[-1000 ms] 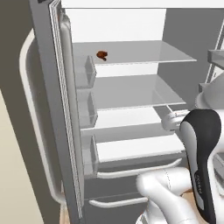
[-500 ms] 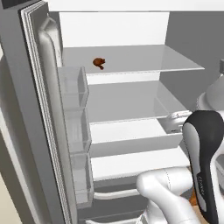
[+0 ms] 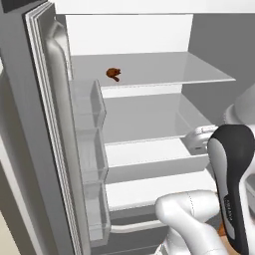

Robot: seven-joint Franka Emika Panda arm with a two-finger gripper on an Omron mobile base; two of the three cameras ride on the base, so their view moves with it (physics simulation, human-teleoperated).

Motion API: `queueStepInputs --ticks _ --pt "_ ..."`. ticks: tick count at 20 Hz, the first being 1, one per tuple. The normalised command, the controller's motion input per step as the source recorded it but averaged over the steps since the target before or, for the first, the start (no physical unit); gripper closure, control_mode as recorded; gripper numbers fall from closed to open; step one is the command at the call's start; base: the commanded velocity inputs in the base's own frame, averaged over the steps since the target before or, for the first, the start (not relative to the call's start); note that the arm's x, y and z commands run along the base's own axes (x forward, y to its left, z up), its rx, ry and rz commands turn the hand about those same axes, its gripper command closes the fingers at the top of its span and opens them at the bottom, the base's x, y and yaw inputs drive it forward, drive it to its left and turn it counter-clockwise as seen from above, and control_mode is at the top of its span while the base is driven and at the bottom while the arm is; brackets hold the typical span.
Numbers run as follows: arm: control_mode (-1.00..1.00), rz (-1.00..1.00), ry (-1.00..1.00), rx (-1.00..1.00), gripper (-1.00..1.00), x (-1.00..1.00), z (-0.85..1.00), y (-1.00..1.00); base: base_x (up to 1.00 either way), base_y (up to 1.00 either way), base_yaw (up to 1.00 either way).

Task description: Open the fridge, remove the peach, cucumber, and chicken drumstick, and place them on any counter.

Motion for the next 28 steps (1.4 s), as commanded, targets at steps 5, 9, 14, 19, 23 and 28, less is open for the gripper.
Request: queueStepInputs --ticks 5,9,14,19,23,28 --pt "1.0 0.0 0.0 0.0 -1.0 0.0 0.0 0.0 0.11 0.48 0.0" --pt "-1.0 0.05 -0.04 -0.01 -1.0 0.0 -0.01 0.13 -0.04 0.19 0.04" --pt "-1.0 0.0 -0.11 0.0 -1.0 0.0 0.13 0.04 0.0 0.0 0.0" --pt "-1.0 0.0 -0.06 0.0 -1.0 0.0 0.22 -0.16 0.0 0.0 0.0" --pt "-1.0 0.0 -0.18 -0.01 -1.0 0.0 0.44 -0.01 0.0 0.0 0.0" --pt "-1.0 0.01 -0.05 0.0 -1.0 0.0 0.66 -0.04 0.0 0.0 0.0"
